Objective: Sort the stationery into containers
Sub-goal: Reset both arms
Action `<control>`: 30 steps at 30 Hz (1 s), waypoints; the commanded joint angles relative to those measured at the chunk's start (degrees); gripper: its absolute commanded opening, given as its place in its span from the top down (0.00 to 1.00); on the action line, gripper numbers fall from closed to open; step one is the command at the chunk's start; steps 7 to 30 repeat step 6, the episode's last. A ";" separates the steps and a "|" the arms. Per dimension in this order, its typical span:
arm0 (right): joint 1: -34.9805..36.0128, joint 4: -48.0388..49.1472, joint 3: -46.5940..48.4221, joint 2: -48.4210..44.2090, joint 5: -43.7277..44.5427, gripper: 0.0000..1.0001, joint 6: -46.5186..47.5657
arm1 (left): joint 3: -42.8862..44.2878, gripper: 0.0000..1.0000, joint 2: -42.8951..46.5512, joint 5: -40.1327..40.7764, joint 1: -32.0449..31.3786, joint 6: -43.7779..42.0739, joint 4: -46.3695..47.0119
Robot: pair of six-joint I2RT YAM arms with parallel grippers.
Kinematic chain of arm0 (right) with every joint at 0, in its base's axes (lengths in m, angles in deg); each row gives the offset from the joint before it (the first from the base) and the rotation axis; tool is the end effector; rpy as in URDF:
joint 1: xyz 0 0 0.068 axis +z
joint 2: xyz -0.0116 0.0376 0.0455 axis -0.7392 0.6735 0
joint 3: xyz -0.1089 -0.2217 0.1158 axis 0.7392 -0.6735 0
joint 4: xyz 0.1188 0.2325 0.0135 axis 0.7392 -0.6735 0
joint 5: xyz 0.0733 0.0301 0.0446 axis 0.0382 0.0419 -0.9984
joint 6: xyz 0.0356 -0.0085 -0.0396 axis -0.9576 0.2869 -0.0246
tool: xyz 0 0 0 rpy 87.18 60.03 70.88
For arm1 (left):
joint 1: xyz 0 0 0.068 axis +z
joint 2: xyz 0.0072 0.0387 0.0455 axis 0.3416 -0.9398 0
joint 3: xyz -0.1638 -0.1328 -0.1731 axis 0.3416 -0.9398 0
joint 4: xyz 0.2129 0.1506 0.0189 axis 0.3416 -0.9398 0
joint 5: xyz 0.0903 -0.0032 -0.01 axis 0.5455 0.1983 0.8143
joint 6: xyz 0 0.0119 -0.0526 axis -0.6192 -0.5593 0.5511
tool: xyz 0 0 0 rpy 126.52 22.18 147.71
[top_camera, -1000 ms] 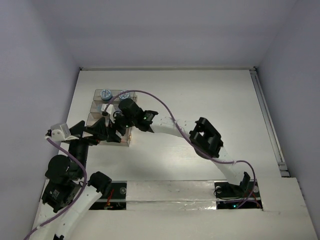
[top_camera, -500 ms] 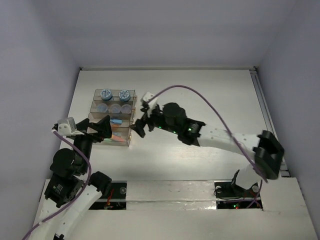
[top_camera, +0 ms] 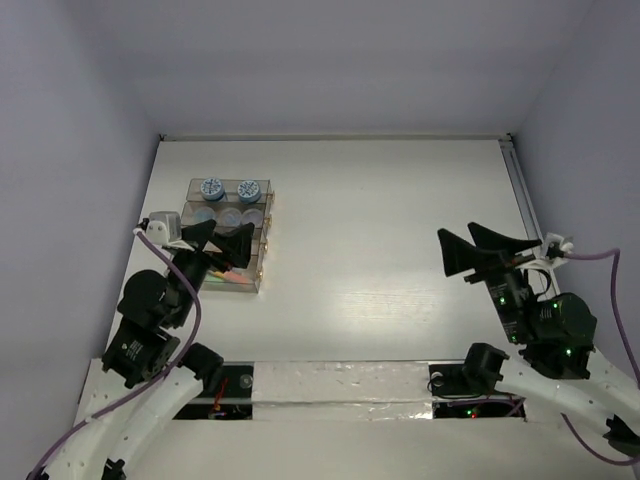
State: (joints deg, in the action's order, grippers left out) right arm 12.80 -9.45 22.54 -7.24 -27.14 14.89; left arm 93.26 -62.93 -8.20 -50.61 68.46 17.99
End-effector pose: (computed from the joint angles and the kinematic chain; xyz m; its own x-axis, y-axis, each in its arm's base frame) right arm 0.0561 0.0553 0.3762 0.1045 0.5239 -0.8453 -0.4524 0.7820 0.4287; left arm 0.0799 -0.0400 0.3798 0.0724 -0.3961 -0.9154 0.3960 0.8537 -0.3381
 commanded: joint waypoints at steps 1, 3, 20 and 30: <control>0.53 -9.32 -5.51 -3.57 7.31 0.00 -4.75 | 1.73 0.01 -1.86 -4.04 0.22 1.71 6.19; 0.53 -9.41 -6.40 -2.89 6.87 0.00 -5.28 | 0.51 0.01 -2.39 -4.48 0.22 1.97 6.71; 0.53 -10.11 -5.18 2.45 6.16 0.00 -5.37 | 0.15 0.01 -2.30 -4.48 0.22 2.06 6.63; 0.53 -10.11 -5.18 2.45 6.16 0.00 -5.37 | 0.15 0.01 -2.30 -4.48 0.22 2.06 6.63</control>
